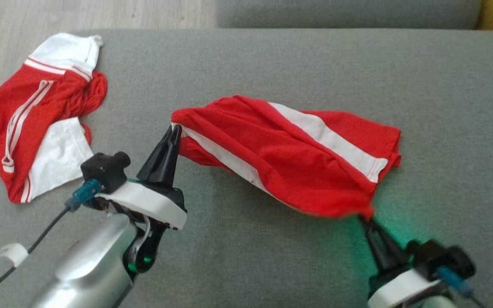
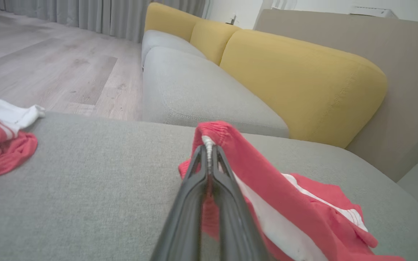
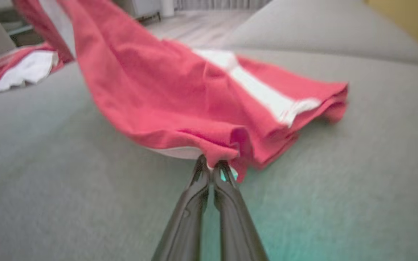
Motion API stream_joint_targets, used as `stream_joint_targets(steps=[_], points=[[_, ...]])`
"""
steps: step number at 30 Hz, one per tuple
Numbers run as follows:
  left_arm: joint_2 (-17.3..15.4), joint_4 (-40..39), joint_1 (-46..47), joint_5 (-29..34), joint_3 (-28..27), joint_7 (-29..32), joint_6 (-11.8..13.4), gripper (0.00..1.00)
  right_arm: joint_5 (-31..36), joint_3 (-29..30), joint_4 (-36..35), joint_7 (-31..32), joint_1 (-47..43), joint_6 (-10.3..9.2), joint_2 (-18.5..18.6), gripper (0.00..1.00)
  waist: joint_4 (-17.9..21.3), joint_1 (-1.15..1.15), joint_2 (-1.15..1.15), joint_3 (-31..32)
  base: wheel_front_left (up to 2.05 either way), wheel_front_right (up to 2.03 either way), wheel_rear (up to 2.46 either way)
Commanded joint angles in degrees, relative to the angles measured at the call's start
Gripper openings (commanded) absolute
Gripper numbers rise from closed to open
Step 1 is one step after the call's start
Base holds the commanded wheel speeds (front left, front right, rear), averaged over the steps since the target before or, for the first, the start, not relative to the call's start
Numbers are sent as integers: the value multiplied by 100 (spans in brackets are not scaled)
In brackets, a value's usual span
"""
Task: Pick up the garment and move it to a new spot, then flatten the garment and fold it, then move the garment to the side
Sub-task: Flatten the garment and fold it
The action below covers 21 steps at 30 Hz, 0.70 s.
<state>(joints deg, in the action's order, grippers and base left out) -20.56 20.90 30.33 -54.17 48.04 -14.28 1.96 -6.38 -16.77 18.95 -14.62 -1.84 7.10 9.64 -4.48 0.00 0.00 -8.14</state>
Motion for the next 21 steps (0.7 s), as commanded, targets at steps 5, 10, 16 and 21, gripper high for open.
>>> stream_joint_targets(steps=[5, 10, 16, 21], points=[[-397, -531, 464, 164, -384, -60, -88, 0, -449, 208, -1373, -38, 140, 39, 474, 0, 179, 0, 0, 391, 0, 0, 0], [-833, -1185, 985, 404, -535, 118, -63, 0, -783, 572, -2228, -35, 972, 39, 1210, 0, 441, 0, 0, 487, 0, 0, 0], [-998, -1297, 2376, 649, -617, 786, -300, 0, -1026, 500, -1763, 409, 3174, 39, 1914, 0, 524, 0, 0, -18, 0, 0, 0], [-534, -428, 3905, 882, -625, 925, -634, 0, -879, -33, -490, 415, 5136, 39, 2295, 0, 520, 0, 0, -686, 0, 0, 0]])
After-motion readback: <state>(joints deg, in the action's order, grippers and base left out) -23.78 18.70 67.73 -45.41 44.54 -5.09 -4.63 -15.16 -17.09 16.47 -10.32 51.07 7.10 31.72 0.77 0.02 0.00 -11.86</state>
